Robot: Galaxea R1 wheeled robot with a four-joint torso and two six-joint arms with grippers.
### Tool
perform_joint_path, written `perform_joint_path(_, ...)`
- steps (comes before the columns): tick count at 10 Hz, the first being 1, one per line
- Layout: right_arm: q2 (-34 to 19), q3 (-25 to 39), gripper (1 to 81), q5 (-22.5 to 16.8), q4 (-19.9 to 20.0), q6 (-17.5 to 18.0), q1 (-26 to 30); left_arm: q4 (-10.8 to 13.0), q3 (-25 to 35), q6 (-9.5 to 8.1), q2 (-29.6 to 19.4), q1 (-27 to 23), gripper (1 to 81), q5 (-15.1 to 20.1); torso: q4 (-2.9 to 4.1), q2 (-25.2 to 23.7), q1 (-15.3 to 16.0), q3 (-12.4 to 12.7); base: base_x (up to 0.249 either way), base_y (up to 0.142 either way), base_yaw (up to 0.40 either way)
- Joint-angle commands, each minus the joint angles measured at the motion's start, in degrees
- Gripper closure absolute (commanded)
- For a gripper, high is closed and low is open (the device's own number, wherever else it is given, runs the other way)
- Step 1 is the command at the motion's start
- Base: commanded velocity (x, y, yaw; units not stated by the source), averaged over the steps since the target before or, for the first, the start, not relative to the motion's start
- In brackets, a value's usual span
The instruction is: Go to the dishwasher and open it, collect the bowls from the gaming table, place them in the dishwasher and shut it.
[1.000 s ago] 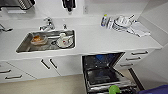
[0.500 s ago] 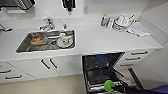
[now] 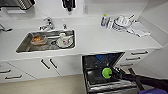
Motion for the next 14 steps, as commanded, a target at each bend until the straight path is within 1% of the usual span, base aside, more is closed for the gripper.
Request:
perform_joint_path(1, -1.0, 1.1, 81.1, -3.9, 1.2, 1.3, 9.3, -0.2, -2.6, 0.11, 2.0, 2.7, 1.0, 5.9, 0.0, 0.0, 0.0, 0.0, 0.0, 0.0, 0.0)
perform_joint_path(2, -0.9, 0.9, 81.1, -3.9, 1.2, 1.6, 9.4, -0.2, -3.8, 0.11, 2.8, 2.7, 1.0, 6.0, 0.0, 0.0, 0.0, 0.0, 0.0, 0.0, 0.0)
perform_joint_path(3, -0.8, 0.7, 1.0, -3.9, 1.2, 2.6, 9.6, -0.3, -5.2, 0.02, 3.5, 2.8, 1.0, 6.1, 0.0, 0.0, 0.0, 0.0, 0.0, 0.0, 0.0)
perform_joint_path(5, -1.7, 1.3, 1.0, -3.9, 1.5, 4.1, 9.3, -0.3, -7.0, -0.06, 4.5, 3.0, 1.0, 6.1, 0.0, 0.0, 0.0, 0.0, 0.0, 0.0, 0.0)
perform_joint_path(6, -3.0, 2.1, 1.0, -4.9, 1.2, 5.4, 9.2, -0.5, -7.7, -0.15, 4.9, 3.1, 1.0, 6.1, 0.0, 0.0, 0.0, 0.0, 0.0, 0.0, 0.0)
perform_joint_path(7, -4.8, 3.2, 1.0, -8.9, 1.0, 5.4, 9.2, -1.2, -8.6, -0.68, 5.3, 3.0, 1.0, 6.1, 0.0, 0.0, 0.0, 0.0, 0.0, 0.0, 0.0)
perform_joint_path(8, -6.8, 4.3, 1.0, -15.0, 0.3, 5.2, 8.9, -2.3, -10.2, -1.12, 6.2, 3.1, 1.0, 6.0, 0.0, 0.0, 0.0, 0.0, 0.0, 0.0, 0.0)
perform_joint_path(9, -9.3, 5.6, 1.0, -21.0, 0.3, 4.9, 7.1, -3.1, -12.3, -1.21, 7.2, 2.8, 1.0, 5.7, 0.0, 0.0, 0.0, 0.0, 0.0, 0.0, 0.0)
perform_joint_path(10, -12.4, 6.6, 1.0, -23.9, 0.4, 4.8, 3.5, -3.5, -14.2, -1.21, 7.9, 2.8, 1.0, 5.7, 0.0, 0.0, 0.0, 0.0, 0.0, 0.0, 0.0)
perform_joint_path(11, -15.2, 6.8, 1.0, -23.9, 0.5, 4.8, -0.8, -3.5, -15.3, -1.21, 8.5, 2.7, 1.0, 5.5, 0.0, 0.0, 0.0, 0.0, 0.0, 0.0, 0.0)
perform_joint_path(12, -16.8, 6.8, 1.0, -23.9, 0.4, 4.5, -5.3, -3.4, -15.7, -1.21, 8.6, 2.6, 1.0, 5.3, 0.0, 0.0, 0.0, 0.0, 0.0, 0.0, 0.0)
perform_joint_path(14, -18.2, 6.5, 1.0, -23.3, 0.4, 1.7, -13.1, -3.5, -15.7, -1.21, 8.7, 2.1, 1.0, 5.3, 0.0, 0.0, 0.0, 0.0, 0.0, 0.0, 0.0)
